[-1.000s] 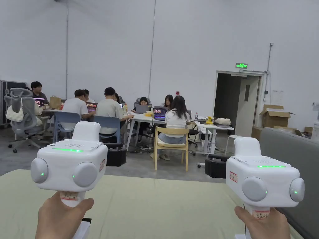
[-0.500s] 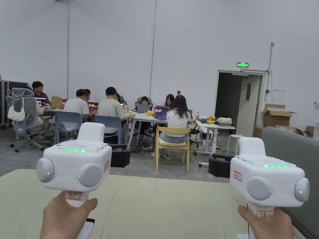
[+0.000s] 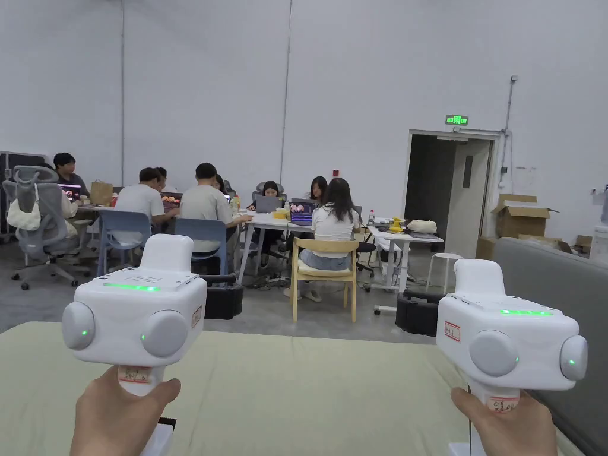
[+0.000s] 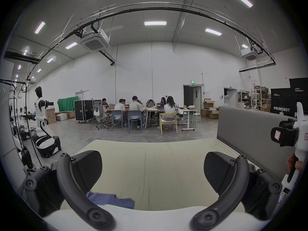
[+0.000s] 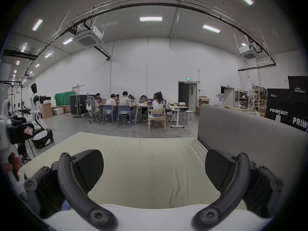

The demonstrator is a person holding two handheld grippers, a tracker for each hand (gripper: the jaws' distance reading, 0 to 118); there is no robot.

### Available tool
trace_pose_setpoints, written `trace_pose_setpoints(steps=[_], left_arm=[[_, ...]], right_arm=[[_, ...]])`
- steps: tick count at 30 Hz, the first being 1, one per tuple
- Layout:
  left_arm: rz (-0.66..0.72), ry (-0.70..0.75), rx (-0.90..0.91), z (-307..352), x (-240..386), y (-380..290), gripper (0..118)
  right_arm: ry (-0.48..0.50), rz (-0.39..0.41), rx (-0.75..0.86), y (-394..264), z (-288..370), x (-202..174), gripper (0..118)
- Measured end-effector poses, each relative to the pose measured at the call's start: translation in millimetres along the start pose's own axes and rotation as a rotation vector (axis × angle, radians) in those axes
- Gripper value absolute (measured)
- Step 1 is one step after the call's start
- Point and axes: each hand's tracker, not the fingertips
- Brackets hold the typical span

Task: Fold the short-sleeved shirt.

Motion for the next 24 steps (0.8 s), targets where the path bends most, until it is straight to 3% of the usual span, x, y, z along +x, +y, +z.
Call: trace_pose_setpoints(steps=[24], left_arm=[[0.014,-0.010,0.000,6,-2,3,118]], right_arm=[[0.036,0.059,0.014,-1,4,-14,118]])
